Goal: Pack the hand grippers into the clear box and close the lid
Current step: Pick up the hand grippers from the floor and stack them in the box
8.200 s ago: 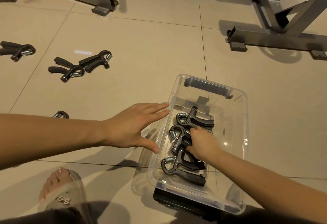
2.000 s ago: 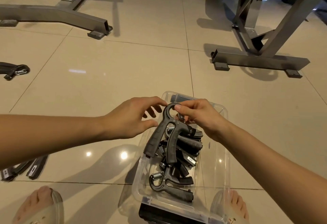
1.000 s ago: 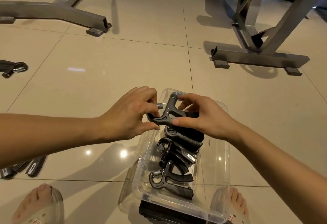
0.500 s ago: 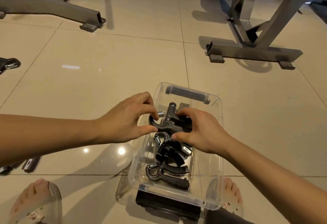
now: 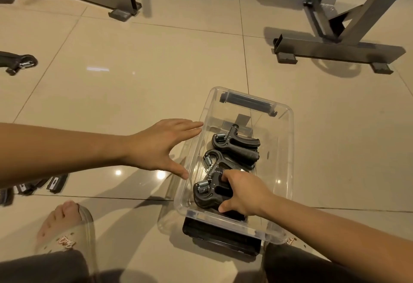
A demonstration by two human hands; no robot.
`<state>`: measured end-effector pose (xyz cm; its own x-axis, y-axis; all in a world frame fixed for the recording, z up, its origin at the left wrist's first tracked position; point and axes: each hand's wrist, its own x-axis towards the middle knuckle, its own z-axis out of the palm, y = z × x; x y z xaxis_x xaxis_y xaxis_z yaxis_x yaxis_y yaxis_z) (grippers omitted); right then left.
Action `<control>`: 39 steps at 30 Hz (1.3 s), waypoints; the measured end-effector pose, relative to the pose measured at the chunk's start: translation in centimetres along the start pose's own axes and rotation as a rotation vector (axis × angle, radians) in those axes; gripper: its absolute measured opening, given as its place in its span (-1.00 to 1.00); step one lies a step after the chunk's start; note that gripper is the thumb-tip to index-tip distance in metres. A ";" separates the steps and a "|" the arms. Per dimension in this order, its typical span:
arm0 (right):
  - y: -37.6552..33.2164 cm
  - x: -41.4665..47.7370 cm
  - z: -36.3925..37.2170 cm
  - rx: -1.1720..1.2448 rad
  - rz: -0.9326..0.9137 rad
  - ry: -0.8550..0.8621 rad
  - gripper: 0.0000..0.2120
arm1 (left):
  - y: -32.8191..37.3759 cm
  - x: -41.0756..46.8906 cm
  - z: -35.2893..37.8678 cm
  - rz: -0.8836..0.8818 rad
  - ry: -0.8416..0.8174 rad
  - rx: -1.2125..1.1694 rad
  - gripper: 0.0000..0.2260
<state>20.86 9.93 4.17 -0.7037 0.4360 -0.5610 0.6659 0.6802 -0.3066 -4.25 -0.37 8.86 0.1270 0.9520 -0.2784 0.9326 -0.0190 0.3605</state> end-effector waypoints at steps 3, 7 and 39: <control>0.0 0.3 1.0 -0.022 -0.004 -0.020 -0.40 | 0.1 0.0 0.0 0.005 0.010 -0.007 0.04; 0.2 0.7 1.8 -0.006 0.010 -0.022 -0.40 | 0.0 0.0 0.0 0.001 0.018 -0.018 0.04; -0.4 1.5 -4.6 0.191 0.006 0.155 -0.58 | 0.3 -3.0 -0.8 -0.064 0.051 -0.085 -0.10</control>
<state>18.40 13.04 6.93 -0.7193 0.5348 -0.4433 0.6946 0.5600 -0.4515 -4.65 -2.94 10.54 0.0487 0.9647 -0.2589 0.9061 0.0664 0.4179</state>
